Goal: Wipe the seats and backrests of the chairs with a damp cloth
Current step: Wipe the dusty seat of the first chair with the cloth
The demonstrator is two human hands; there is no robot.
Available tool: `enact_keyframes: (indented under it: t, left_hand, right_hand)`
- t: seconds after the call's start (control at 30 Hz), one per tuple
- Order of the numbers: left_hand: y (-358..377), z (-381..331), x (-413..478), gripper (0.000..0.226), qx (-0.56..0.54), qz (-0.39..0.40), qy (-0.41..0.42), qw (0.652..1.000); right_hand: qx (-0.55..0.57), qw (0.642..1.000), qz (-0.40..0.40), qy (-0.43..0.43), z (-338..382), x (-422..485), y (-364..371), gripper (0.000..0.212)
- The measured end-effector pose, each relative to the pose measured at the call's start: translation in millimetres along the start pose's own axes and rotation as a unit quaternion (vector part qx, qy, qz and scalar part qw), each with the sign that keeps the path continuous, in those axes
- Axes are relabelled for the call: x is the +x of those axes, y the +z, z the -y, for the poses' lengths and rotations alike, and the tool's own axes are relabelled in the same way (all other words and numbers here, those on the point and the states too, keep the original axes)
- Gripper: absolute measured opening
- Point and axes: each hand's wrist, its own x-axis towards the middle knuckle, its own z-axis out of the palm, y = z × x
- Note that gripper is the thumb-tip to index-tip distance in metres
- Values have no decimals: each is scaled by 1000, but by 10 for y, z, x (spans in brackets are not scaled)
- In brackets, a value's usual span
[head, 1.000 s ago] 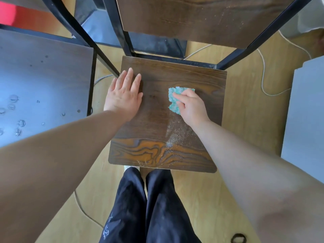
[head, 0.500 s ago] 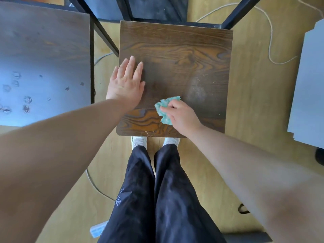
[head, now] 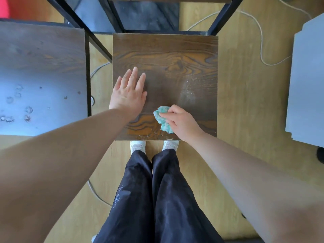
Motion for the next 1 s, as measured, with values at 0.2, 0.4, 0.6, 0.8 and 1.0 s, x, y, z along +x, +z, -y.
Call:
enact_keyframes:
  t: [0.2,0.4,0.6,0.8,1.0]
  left_hand:
    - [-169,-219,277,59,7,-11,0,1000]
    - [-295,-438,625,59,14,-8,18,1000]
    - [-313,-629,907,59,10,-10,38,999]
    - [-279,-674,1005,59,11,-3,45,999]
    - [-292,-533,949,58,10,1,31,999]
  right_hand:
    - [37,983,-159,87,-469,385,-917,30]
    - [36,950,-245,193,-915,894,-1561,32]
    - [49,942,-217,252,-1114,1116,-1550,24]
    - [14,955,-186,232,-1057,1072,-1356,27]
    - [-40,979,-156,127,-881,878,-1008,32]
